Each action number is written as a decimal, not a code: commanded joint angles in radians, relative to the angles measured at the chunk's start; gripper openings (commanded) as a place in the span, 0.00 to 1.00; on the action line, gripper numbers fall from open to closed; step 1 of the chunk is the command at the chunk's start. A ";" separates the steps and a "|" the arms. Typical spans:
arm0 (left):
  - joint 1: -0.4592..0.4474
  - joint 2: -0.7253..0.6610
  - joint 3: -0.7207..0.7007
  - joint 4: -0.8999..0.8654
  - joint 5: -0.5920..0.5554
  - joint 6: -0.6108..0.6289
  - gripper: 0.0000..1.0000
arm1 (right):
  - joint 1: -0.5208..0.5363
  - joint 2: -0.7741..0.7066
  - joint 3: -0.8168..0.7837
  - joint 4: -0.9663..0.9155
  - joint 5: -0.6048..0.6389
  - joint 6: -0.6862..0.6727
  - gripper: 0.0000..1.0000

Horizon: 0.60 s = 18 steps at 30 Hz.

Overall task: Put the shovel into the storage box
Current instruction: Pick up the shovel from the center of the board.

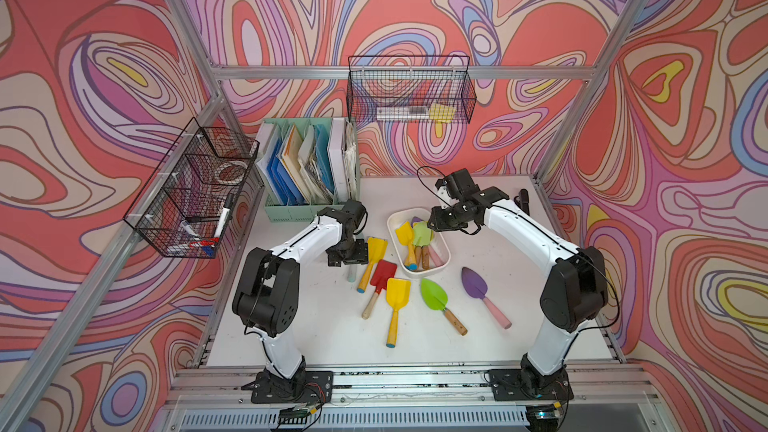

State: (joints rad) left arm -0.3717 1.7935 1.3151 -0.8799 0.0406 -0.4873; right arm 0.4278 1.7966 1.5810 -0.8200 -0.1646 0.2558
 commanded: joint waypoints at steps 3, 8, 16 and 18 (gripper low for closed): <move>0.009 0.062 -0.002 0.038 -0.008 0.009 0.71 | 0.006 -0.058 -0.038 0.017 0.016 0.019 0.29; 0.009 0.096 0.007 0.039 -0.023 0.010 0.65 | 0.006 -0.063 -0.050 0.023 0.016 0.023 0.29; 0.009 0.117 -0.007 0.042 -0.041 0.011 0.53 | 0.005 -0.061 -0.067 0.040 0.008 0.028 0.28; 0.010 0.121 -0.011 0.047 -0.041 0.010 0.49 | 0.006 -0.060 -0.068 0.041 0.010 0.028 0.28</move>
State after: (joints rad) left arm -0.3668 1.8923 1.3148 -0.8429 0.0189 -0.4866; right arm 0.4278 1.7630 1.5230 -0.7982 -0.1570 0.2760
